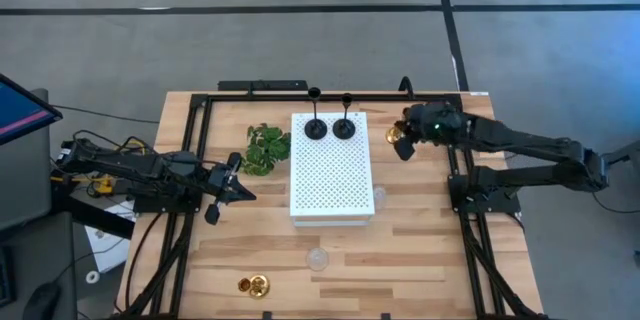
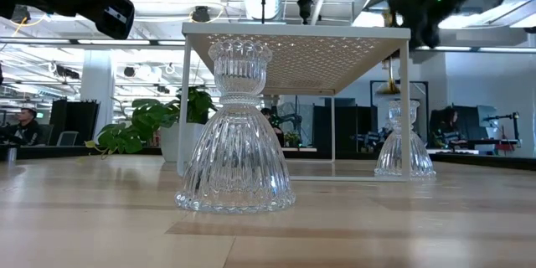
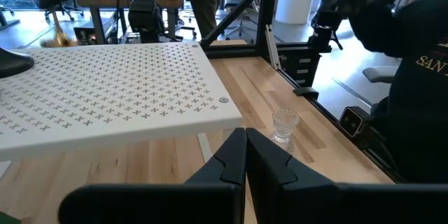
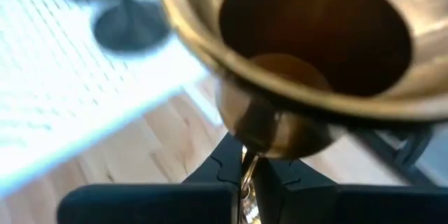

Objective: Pick & Place candle stick holders
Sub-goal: Put the top gold candle holder on the shelf

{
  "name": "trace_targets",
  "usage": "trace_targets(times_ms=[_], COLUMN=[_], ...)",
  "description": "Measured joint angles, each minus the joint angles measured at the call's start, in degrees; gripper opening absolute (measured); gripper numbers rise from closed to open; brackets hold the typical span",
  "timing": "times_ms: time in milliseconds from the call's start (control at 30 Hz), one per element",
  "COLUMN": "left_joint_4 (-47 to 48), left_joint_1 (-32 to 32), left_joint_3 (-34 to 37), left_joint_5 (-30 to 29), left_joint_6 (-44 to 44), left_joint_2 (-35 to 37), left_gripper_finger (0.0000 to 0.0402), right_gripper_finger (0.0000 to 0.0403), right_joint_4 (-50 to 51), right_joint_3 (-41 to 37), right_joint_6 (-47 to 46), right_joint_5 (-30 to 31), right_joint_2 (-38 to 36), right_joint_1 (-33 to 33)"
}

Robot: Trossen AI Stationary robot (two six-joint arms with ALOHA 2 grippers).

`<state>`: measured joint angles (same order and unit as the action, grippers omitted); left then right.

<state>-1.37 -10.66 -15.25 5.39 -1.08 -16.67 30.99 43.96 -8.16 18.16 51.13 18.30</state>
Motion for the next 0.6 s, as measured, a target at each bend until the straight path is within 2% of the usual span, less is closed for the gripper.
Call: trace_targets(times_ms=[167, 267, 600], left_joint_4=[0.01, 0.0, 0.0], left_joint_1=[0.01, 0.01, 0.0], left_joint_3=[0.0, 0.0, 0.0], left_joint_5=[-0.02, -0.02, -0.02], left_joint_6=[0.0, 0.0, 0.01], left_joint_2=[0.0, 0.0, 0.0], left_gripper_finger=[0.0007, 0.0007, 0.0007], right_gripper_finger=[0.0004, 0.0003, 0.0002], right_joint_4=[3.75, 3.18, -6.97], right_joint_3=[8.27, 10.84, 11.94], right_joint_6=[2.45, 3.45, 4.52], right_joint_5=[-0.46, -2.97, -10.02], right_joint_2=[1.43, 3.12, 11.08], right_joint_1=[-2.16, -4.4, -12.34])
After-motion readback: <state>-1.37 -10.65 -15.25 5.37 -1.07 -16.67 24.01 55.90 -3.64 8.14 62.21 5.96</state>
